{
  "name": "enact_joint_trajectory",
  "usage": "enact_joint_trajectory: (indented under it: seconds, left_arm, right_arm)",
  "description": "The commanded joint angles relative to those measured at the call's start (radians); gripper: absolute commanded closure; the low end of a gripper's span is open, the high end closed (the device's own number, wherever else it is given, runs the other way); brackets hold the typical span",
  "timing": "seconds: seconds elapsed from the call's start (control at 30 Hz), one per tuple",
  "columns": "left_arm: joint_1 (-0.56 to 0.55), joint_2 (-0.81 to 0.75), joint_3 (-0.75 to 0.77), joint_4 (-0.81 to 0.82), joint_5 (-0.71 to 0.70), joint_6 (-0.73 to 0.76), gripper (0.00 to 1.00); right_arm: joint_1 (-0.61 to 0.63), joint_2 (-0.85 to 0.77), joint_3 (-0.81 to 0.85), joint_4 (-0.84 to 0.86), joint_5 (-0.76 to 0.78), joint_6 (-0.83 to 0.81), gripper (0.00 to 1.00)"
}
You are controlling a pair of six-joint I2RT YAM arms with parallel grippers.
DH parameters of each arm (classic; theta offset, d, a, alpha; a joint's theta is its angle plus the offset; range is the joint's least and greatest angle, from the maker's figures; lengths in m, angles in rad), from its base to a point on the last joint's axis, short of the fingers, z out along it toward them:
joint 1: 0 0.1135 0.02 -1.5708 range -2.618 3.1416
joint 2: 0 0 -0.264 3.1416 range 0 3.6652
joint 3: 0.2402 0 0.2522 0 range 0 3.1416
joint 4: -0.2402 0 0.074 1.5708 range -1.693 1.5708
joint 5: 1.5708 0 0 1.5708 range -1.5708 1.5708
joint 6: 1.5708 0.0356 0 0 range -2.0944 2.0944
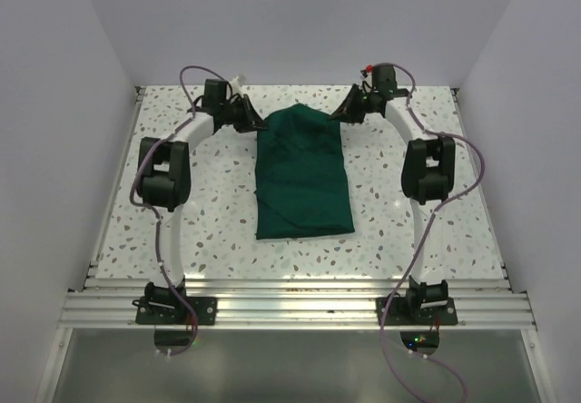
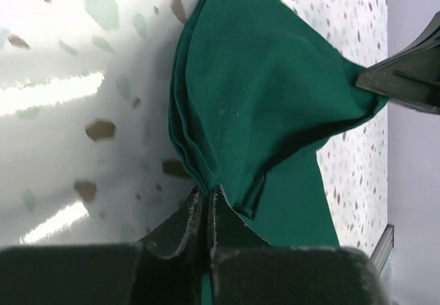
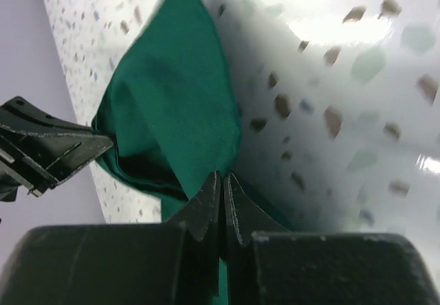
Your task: Prepare the surgical pack
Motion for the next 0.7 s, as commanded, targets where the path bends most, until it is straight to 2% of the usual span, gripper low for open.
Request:
enact_joint_trajectory:
  seconds: [0.0,0.17,0.2,0.4,0.6,0.67]
  left_arm:
    - [-0.007,-0.19,-0.105,-0.061,0.013,0.091,1.0]
    - [-0.027,-0.379,-0.316,-0.107,0.018,0.119,1.0]
    - [-0.032,-0.406,-0.345,-0.119,0.019,0.124,1.0]
    - [-0.09,-0.652,-0.558,-0.173,0.042,0.136,1.0]
    - [-0.113,-0.879,-0.779,-0.158,0.012,0.085,1.0]
    - [-0.113,-0.91,-0.852,-0.159,0.012,0.084,1.0]
  right_arm:
    - [0.003,-0.242,-0.127,-0.077,-0.049,-0.049,1.0]
    - [0.005,-0.406,-0.301,-0.166,-0.075,-0.097,1.0]
    - [0.005,-0.473,-0.386,-0.16,-0.075,-0.097,1.0]
    - [0.005,-0.697,-0.652,-0.197,-0.094,-0.139,1.0]
    - [0.005,-0.838,-0.873,-0.227,-0.088,-0.202,1.0]
    - [0.005,-0.878,-0.917,-0.235,-0.091,-0.218,1.0]
